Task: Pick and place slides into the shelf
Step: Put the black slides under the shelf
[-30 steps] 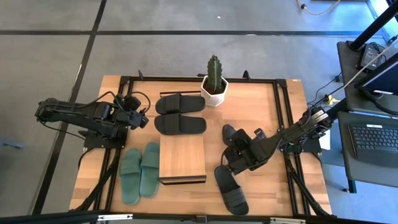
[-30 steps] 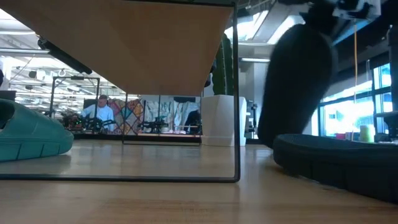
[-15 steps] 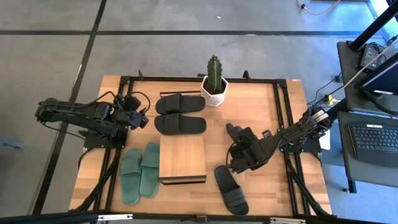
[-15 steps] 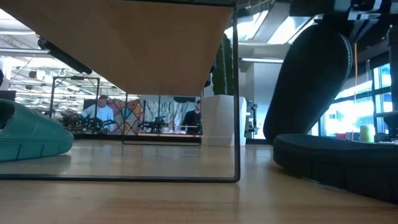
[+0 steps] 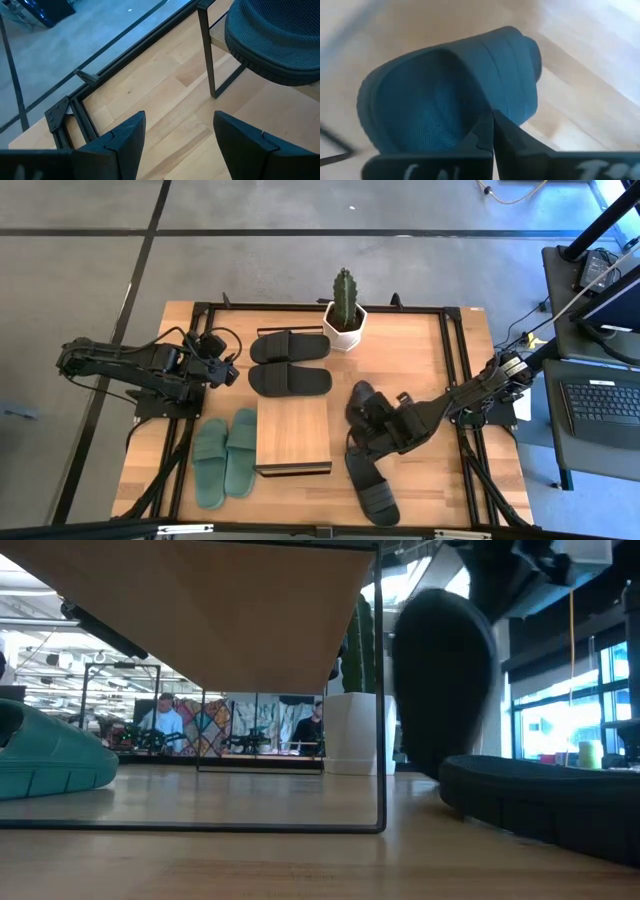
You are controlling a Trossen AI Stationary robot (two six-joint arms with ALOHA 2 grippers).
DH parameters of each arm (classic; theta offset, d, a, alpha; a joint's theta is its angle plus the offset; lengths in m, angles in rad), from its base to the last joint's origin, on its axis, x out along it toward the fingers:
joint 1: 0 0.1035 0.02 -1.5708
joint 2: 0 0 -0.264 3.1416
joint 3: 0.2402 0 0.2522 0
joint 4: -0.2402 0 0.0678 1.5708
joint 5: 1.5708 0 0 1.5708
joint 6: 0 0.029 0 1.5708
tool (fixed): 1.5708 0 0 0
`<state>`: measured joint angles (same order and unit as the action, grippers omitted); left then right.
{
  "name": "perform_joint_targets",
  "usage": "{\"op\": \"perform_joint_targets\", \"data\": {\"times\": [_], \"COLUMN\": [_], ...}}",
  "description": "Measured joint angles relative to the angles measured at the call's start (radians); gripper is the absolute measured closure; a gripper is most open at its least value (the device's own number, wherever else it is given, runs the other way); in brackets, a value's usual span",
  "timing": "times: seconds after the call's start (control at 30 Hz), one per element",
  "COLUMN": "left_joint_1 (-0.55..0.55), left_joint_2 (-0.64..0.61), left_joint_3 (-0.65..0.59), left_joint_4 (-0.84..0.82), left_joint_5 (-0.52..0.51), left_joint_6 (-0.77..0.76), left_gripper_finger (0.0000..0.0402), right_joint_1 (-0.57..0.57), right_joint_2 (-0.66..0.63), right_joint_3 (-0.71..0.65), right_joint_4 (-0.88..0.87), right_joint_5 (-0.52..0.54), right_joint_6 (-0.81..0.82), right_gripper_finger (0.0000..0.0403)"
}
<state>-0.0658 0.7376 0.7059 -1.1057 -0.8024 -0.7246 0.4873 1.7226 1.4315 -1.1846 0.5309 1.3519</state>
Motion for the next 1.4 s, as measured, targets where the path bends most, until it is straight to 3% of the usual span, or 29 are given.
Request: {"op": "perform_joint_targets", "data": {"times": [0.17,0.4,0.67,0.93,1.17,1.27,1.4], "left_joint_1": [0.0,0.0,0.0,0.0,0.0,0.0,0.0], "left_joint_2": [0.0,0.0,0.0,0.0,0.0,0.0,0.0], "left_joint_3": [0.0,0.0,0.0,0.0,0.0,0.0,0.0], "left_joint_4": [0.0,0.0,0.0,0.0,0.0,0.0,0.0], "left_joint_5": [0.0,0.0,0.0,0.0,0.0,0.0,0.0], "left_joint_6": [0.0,0.0,0.0,0.0,0.001,0.001,0.002], "left_gripper_finger": [0.0177,0.0177,0.0177,0.0177,0.0177,0.0177,0.0177], "right_joint_1": [0.008,0.064,0.136,0.145,0.147,0.145,0.138], "right_joint_2": [0.034,0.111,0.187,0.201,0.198,0.198,0.198], "right_joint_3": [0.001,0.001,0.001,0.001,0.021,0.037,0.128], "right_joint_4": [0.106,0.112,0.123,0.145,0.152,0.113,-0.05], "right_joint_5": [-0.014,-0.113,-0.111,-0.11,-0.171,-0.23,-0.228], "right_joint_6": [-0.076,-0.099,-0.137,-0.128,-0.157,-0.186,-0.178], "right_gripper_finger": [0.0403,0.0403,0.0403,0.0388,0.0374,0.0376,0.0378]}}
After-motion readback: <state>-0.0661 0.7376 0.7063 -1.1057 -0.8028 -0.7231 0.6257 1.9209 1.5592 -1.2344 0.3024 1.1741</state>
